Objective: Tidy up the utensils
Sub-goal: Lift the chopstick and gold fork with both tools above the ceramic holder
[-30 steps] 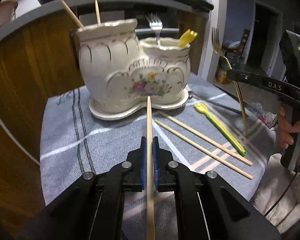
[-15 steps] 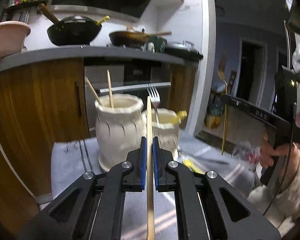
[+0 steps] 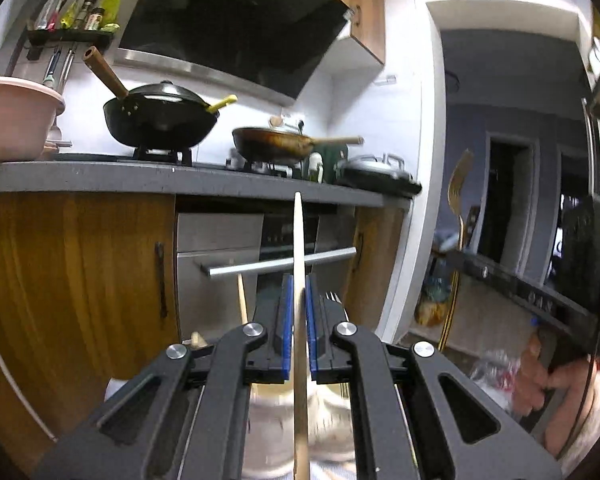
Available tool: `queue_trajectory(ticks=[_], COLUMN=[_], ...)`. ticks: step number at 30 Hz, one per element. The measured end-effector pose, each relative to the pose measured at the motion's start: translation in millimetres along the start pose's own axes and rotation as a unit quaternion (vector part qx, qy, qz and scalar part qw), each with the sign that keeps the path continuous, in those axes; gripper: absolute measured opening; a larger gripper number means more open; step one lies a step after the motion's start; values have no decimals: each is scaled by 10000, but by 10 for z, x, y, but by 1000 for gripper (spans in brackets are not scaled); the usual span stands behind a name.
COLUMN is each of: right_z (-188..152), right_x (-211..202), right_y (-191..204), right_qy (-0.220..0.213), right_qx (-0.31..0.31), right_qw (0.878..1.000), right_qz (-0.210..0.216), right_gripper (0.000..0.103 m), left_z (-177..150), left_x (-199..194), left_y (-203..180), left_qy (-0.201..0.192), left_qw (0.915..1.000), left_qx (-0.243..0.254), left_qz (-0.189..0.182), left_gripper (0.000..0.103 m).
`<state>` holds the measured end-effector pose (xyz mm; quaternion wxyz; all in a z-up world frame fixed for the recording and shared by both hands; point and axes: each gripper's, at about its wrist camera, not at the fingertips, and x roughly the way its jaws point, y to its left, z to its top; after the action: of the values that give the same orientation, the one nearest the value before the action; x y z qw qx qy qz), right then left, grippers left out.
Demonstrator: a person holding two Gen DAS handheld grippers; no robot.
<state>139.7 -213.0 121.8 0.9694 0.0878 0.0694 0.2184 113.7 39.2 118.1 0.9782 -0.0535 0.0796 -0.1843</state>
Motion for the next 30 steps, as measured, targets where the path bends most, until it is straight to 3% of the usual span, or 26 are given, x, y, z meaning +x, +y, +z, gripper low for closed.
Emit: queue_trajectory(ticks=[6, 17, 23, 30], right_z=[-8, -216, -325, -471], right_x=[326, 623, 695, 668], right_y=[-31, -134, -122, -175], right_qy=[-3, 253, 489, 797], right_qx=[100, 240, 125, 170], right_qw=[9998, 9990, 9982, 9959], right_qz=[182, 287, 321, 400], right_gripper=[7, 7, 7, 7], left_z=[90, 21, -61, -180], left_x=[299, 710, 727, 478], left_y=[49, 78, 4, -203], left_qy=[-495, -630, -637, -596], left_qw=[9987, 9964, 9956, 9933], left_qx=[3, 219, 448, 874], left_qz=[95, 532, 519, 458], left_gripper=[6, 6, 6, 6])
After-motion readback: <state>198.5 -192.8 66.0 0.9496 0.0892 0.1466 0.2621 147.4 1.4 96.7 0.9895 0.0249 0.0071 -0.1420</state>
